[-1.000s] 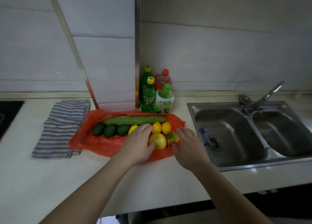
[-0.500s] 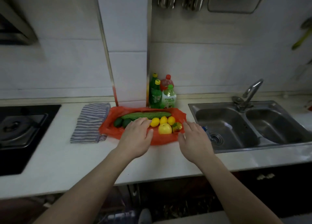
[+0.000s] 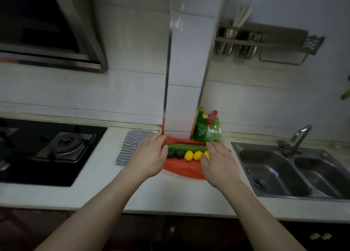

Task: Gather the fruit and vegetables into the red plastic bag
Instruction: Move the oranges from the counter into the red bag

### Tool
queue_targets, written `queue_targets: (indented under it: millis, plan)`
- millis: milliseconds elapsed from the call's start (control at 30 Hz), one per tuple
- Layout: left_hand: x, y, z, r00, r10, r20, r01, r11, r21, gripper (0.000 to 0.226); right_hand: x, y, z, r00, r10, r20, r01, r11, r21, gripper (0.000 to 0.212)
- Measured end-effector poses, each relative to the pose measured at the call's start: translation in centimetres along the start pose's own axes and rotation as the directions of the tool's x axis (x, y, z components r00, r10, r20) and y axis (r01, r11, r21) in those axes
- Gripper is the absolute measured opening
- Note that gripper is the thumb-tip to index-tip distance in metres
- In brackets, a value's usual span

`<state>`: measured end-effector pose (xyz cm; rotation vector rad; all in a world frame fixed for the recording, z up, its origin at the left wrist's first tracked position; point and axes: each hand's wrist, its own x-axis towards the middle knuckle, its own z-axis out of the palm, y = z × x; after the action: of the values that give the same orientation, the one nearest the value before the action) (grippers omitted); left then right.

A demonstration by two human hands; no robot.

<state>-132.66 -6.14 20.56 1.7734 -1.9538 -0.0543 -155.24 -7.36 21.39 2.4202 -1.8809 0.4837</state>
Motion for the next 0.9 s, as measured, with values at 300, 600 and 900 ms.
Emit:
queue_targets:
  millis: [300, 600, 900]
  plan:
    - [-7.4, -13.8, -10.1, 0.993, -0.078, -0.091, 0.084, 0.994, 0.068, 0.043, 0.0, -18.0, 1.0, 0.987, -0.144, -0.074, 0.147, 0.988, 0.049, 0.044]
    - [-15.0, -26.5, -17.3, 0.965, -0.231, -0.127, 0.246, 0.962, 0.122, 0.047, -1.3, -33.9, 3.2, 0.949, -0.302, -0.088, 0.311, 0.942, 0.124, 0.045]
    - [-19.2, -35.8, -22.4, 0.909, -0.374, -0.183, 0.398, 0.910, 0.118, 0.048, 1.3, -45.2, 5.9, 0.899, -0.436, -0.041, 0.437, 0.885, 0.160, 0.053]
